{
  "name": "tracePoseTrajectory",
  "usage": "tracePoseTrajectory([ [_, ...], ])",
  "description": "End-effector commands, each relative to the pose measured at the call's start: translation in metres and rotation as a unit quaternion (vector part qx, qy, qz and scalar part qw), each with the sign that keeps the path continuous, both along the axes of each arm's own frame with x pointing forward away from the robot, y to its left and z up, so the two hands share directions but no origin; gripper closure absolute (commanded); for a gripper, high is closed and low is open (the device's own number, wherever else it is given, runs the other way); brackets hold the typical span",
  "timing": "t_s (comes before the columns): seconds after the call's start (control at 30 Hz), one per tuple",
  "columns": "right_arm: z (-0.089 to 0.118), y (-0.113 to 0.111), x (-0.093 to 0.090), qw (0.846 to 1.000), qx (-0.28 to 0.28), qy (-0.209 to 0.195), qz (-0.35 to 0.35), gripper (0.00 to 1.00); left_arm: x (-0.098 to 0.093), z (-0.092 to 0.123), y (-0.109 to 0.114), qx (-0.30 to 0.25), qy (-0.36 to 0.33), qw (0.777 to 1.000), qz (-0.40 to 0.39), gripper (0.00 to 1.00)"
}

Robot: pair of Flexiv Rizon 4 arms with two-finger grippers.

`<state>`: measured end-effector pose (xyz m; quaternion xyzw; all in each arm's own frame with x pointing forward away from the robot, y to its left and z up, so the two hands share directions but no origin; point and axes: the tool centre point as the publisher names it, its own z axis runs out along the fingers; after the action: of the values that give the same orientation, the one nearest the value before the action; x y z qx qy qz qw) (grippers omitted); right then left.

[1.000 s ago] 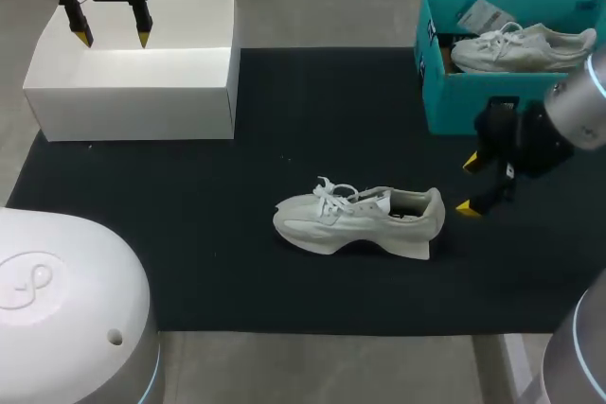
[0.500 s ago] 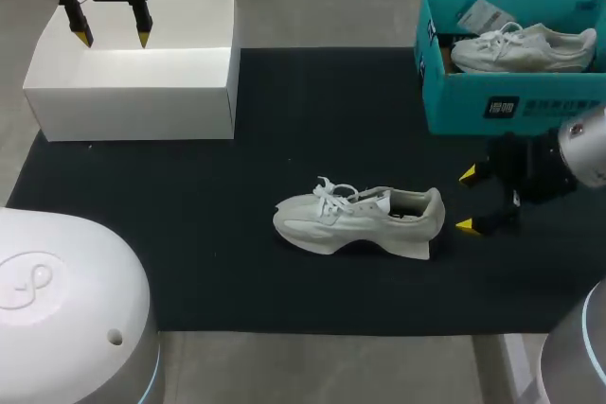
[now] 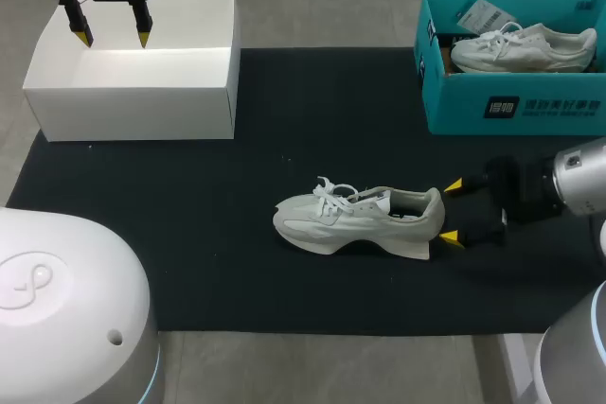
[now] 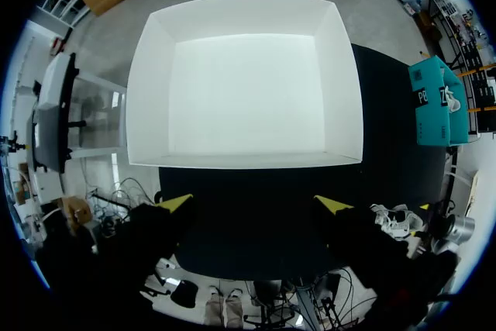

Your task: Take the shoe out of the shoebox, open the shoe tongue, remove and reinsert the insole, then place the shoe into the shoebox

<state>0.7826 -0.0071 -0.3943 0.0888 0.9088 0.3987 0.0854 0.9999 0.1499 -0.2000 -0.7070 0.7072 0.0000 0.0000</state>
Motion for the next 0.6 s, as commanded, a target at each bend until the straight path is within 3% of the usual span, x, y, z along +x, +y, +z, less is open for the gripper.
tracePoseTrajectory([
  [0.03,-0.013,0.015,0.011,1.000,0.006,0.003,0.005,0.00,0.000,0.000,0.000,0.000,0.000,1.000,0.000,0.00],
  [0.6,-0.032,0.039,0.020,0.999,0.039,0.011,0.019,0.00,0.000,0.000,0.000,0.000,0.000,1.000,0.000,0.00],
])
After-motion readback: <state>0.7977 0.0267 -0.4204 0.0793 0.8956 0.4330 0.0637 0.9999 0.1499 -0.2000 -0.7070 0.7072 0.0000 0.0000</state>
